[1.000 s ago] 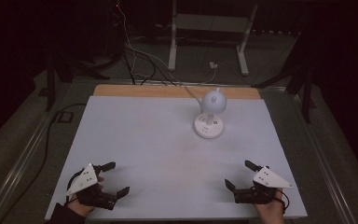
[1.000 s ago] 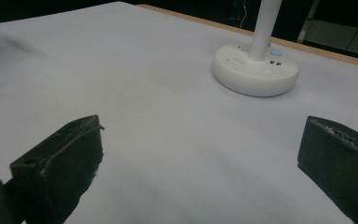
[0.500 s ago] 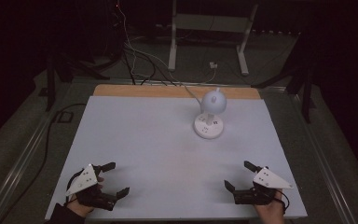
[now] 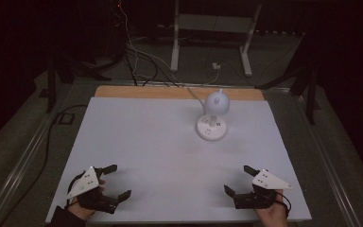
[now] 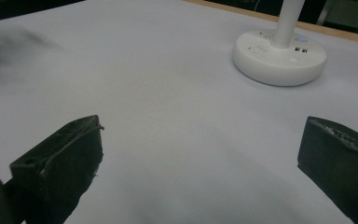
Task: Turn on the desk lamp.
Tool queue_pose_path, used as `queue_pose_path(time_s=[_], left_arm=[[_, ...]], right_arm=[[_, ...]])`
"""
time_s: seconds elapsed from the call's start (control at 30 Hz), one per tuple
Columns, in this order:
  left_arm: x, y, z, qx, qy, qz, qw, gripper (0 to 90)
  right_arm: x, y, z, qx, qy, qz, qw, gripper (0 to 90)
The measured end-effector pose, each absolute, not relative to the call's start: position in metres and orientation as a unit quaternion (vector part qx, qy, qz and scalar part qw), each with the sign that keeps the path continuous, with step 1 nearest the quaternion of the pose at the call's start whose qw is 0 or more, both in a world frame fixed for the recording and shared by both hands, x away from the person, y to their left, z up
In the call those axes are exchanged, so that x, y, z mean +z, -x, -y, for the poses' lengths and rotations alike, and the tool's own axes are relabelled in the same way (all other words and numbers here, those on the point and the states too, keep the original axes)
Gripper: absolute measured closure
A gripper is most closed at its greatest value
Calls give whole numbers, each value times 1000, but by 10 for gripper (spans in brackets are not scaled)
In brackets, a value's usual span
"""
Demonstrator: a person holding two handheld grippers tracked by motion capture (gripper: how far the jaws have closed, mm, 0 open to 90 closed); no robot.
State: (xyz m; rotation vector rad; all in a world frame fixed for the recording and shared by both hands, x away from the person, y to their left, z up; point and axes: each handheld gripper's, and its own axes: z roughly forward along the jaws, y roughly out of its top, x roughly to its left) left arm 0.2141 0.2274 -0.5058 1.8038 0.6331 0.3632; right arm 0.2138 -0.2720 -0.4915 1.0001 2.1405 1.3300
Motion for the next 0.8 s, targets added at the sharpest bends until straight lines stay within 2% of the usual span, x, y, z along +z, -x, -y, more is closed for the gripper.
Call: queue_pose_path(time_s=[0.4,0.8], left_arm=[[-506,-214,-227,154,-770,-267,559,3],[-506,-214,-227,155,-768,-267,561,3]], right_arm=[[-479,-213,264,484,-362,-773,192,0],[-459,-223,263,494,-360,-767,195,0]])
